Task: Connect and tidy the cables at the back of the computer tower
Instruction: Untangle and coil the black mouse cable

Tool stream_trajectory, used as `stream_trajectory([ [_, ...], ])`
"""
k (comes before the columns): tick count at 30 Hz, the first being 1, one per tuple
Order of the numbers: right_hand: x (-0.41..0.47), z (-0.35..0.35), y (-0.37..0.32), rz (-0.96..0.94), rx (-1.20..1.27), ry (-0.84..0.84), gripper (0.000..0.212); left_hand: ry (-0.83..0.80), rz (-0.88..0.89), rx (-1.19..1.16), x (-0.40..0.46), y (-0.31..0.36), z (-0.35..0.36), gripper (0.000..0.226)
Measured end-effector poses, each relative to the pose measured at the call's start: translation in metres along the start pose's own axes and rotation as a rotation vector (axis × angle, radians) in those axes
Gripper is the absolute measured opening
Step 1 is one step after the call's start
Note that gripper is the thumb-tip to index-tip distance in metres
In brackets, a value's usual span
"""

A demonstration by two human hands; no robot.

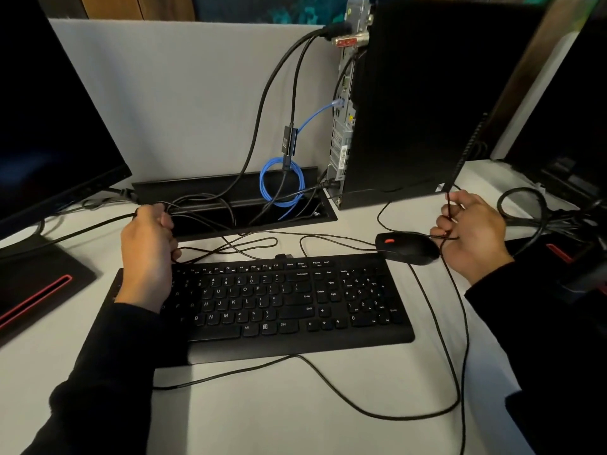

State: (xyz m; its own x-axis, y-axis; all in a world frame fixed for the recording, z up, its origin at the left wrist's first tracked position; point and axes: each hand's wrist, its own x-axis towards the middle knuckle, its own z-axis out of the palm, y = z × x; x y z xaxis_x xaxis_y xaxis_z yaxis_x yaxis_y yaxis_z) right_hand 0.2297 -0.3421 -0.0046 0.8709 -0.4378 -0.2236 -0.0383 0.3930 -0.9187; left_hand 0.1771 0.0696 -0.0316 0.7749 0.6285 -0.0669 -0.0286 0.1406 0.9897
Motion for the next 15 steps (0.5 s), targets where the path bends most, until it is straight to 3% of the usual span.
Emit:
stream_trajectory([
  [7,-0.003,0.002,-0.005,0.026,0.003,-0.003,0.014,-0.166,0.236,0.143,-0.013,0.0,0.01,0.028],
  [9,-0.003,0.003,-0.01,-0.043,-0.149,0.014,0.027,-0.214,0.353,0.176,-0.019,0.007,0.013,0.03],
  [11,-0.007,0.006,-0.013,-0.244,-0.575,0.047,0.056,-0.255,0.503,0.249,-0.029,0.02,0.018,0.03],
  [13,-0.022,0.013,-0.017,-0.563,-1.024,0.06,0.081,-0.303,0.649,0.343,-0.044,0.037,0.031,0.028],
  [15,-0.054,0.031,-0.025,-0.879,-1.129,-0.081,0.091,-0.389,0.733,0.386,-0.065,0.056,0.05,0.023],
])
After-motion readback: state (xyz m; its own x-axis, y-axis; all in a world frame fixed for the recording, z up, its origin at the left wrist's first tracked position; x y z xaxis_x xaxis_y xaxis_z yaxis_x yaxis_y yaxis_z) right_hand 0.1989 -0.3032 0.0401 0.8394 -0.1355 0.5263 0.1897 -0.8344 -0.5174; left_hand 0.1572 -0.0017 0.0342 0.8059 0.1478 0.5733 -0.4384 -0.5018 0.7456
